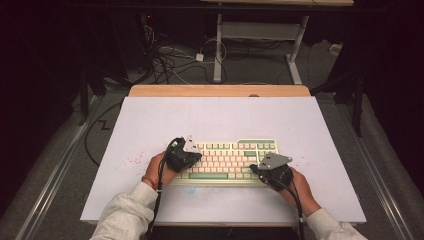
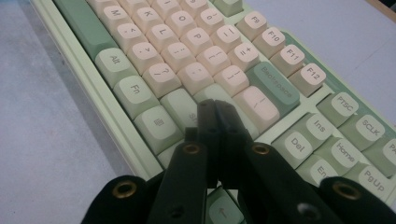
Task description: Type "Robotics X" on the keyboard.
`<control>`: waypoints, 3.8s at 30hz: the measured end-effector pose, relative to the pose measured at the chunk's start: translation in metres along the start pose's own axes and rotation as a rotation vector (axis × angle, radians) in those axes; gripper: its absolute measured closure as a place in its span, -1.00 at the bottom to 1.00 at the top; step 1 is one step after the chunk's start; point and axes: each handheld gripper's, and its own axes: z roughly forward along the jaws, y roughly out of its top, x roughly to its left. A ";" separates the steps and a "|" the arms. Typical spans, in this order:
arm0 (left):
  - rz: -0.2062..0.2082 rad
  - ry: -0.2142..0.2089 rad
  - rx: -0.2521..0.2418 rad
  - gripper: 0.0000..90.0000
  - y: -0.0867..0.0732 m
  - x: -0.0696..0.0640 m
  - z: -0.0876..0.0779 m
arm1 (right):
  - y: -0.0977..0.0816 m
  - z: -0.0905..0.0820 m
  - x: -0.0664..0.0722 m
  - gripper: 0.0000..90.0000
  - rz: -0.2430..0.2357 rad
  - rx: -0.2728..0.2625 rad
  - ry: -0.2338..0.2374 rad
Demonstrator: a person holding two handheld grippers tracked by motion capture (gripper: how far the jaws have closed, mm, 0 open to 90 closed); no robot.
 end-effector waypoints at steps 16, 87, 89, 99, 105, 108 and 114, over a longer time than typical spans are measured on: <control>0.009 0.032 -0.061 0.95 0.001 -0.001 -0.013 | 0.001 -0.001 0.000 1.00 -0.003 0.001 -0.006; 0.000 0.203 -0.285 0.95 -0.072 -0.005 -0.086 | 0.030 -0.016 -0.007 1.00 0.020 -0.125 0.003; -0.001 0.204 -0.281 0.95 -0.075 -0.005 -0.086 | 0.030 -0.017 -0.008 1.00 0.022 -0.126 0.001; -0.002 0.197 -0.268 0.95 -0.083 -0.005 -0.085 | 0.033 -0.011 -0.007 1.00 0.015 -0.120 0.009; -0.009 0.196 -0.260 0.95 -0.087 -0.005 -0.085 | 0.037 -0.004 -0.004 1.00 0.008 -0.111 0.020; -0.010 0.195 -0.258 0.95 -0.088 -0.005 -0.085 | 0.041 -0.001 -0.002 1.00 0.004 -0.110 0.023; -0.010 0.189 -0.254 0.95 -0.088 -0.006 -0.083 | 0.049 0.009 0.000 1.00 -0.002 -0.099 0.031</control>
